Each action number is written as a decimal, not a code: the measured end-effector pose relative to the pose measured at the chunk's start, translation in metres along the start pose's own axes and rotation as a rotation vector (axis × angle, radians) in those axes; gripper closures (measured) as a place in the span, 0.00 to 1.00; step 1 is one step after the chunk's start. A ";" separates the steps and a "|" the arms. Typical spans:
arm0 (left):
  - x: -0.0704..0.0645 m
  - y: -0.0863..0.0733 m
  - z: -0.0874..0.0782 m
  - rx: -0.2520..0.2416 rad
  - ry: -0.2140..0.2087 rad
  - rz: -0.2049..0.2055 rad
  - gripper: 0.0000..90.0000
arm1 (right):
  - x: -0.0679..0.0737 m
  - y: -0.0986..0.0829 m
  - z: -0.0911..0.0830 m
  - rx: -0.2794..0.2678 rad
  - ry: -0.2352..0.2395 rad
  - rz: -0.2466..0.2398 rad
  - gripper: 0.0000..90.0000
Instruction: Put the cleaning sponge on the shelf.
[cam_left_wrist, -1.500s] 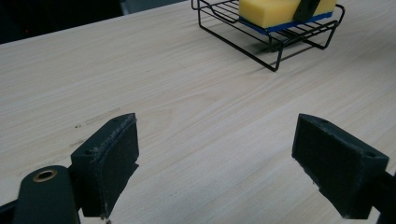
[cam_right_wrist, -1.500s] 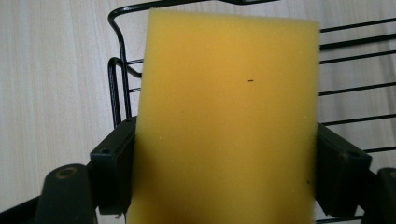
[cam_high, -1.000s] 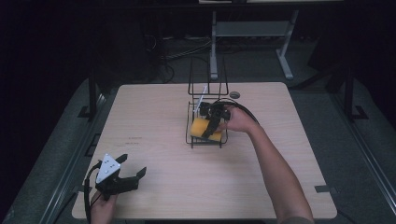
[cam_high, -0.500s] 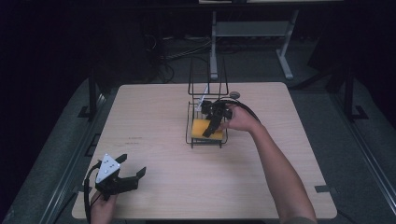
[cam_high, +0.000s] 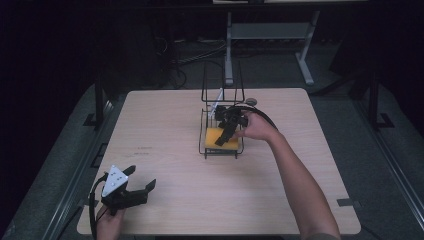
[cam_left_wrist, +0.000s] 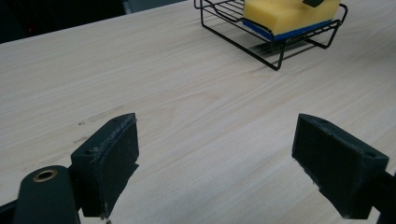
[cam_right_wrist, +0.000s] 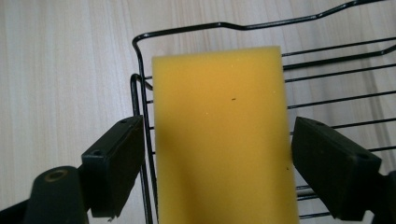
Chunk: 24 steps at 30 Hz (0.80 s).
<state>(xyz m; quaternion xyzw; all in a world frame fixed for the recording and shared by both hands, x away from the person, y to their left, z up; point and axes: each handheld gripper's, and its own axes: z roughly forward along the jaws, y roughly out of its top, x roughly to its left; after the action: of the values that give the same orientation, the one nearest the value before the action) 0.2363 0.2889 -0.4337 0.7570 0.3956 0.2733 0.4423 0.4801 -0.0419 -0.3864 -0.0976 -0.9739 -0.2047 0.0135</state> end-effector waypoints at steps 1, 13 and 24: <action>0.000 0.000 0.000 0.002 -0.002 0.002 0.16 | 0.000 0.000 0.000 -0.001 -0.002 -0.001 0.20; -0.001 0.000 0.001 0.001 -0.005 0.003 0.16 | 0.002 0.002 -0.006 -0.014 -0.001 -0.012 0.20; -0.001 0.000 0.000 0.003 -0.006 0.003 0.16 | 0.006 0.005 -0.001 -0.001 0.020 -0.018 0.20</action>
<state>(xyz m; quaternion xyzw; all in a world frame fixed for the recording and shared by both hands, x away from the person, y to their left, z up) 0.2360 0.2879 -0.4341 0.7592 0.3934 0.2711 0.4421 0.4758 -0.0364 -0.3831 -0.0871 -0.9744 -0.2061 0.0212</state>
